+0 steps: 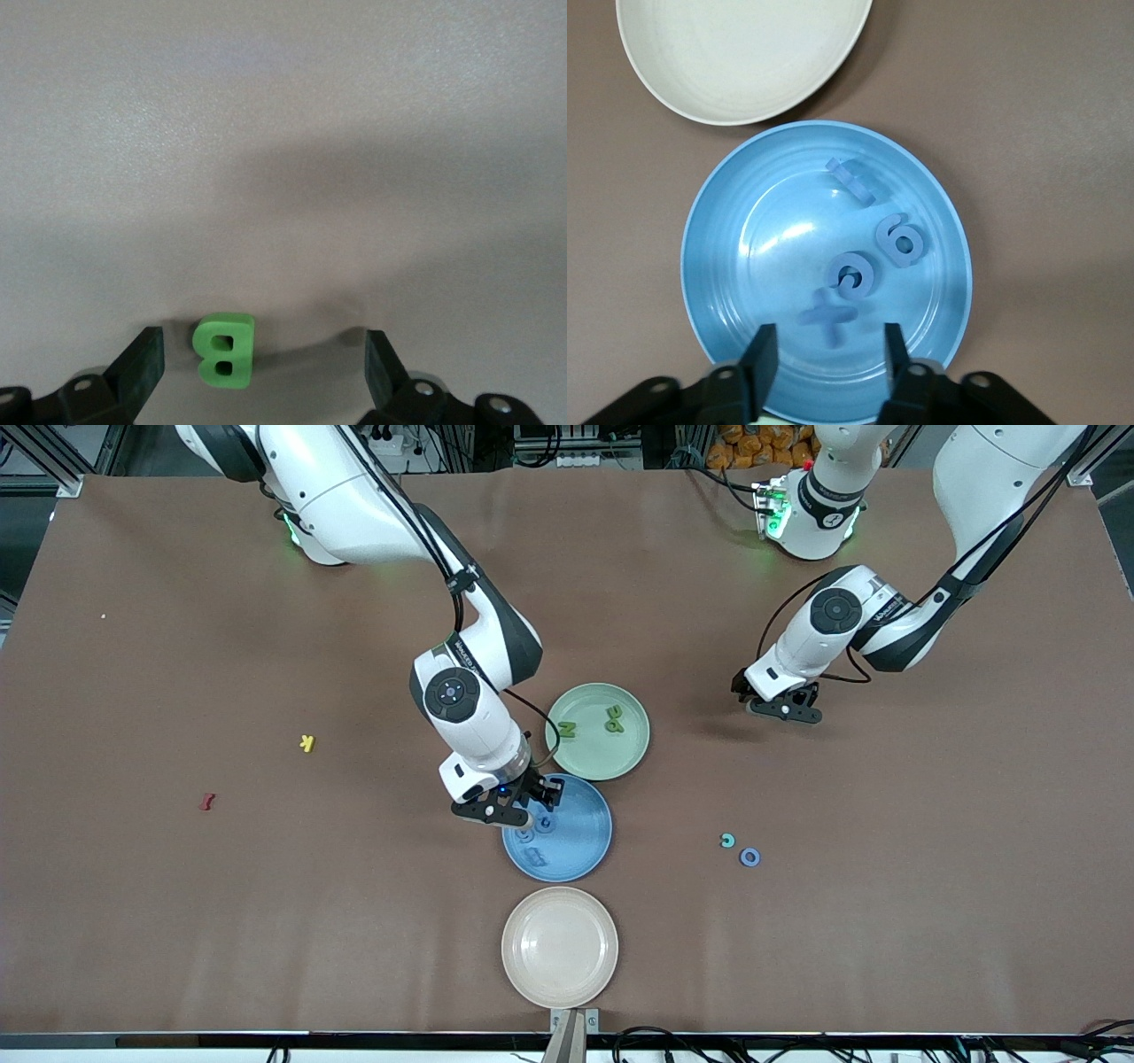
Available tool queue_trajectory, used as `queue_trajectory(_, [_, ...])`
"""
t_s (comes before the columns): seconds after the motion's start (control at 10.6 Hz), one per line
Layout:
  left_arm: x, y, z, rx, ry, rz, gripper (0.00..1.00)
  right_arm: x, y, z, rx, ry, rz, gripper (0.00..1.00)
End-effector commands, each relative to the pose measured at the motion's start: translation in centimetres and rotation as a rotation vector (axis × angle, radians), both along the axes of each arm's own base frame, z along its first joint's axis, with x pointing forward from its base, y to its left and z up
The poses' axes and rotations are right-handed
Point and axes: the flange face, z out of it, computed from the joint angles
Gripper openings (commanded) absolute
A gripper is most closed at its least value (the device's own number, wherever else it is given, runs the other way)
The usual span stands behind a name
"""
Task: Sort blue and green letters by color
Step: 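Place the x on the blue plate while the left gripper reaches the B, then withdraw the right gripper while the left gripper grasps the green B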
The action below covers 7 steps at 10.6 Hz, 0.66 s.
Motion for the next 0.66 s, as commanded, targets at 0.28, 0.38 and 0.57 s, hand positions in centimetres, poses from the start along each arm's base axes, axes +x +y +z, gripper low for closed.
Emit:
queue_trajectory(0.28, [-0.1,0.0,-0.1,0.016,0.002,-0.022,0.0,4.8,-7.5,2.2,-0.06,-0.008,0.083,1.0])
queue_trajectory(0.38, [-0.1,0.1,-0.1,0.021,0.004,-0.02,0.0,5.9,-10.4,2.7,-0.086,0.002,0.13,1.0])
queue_trajectory(0.57, [0.0,0.1,0.0,0.02,0.003,-0.018,0.0,8.7,-18.0,4.0,-0.127,0.01,0.162,1.0])
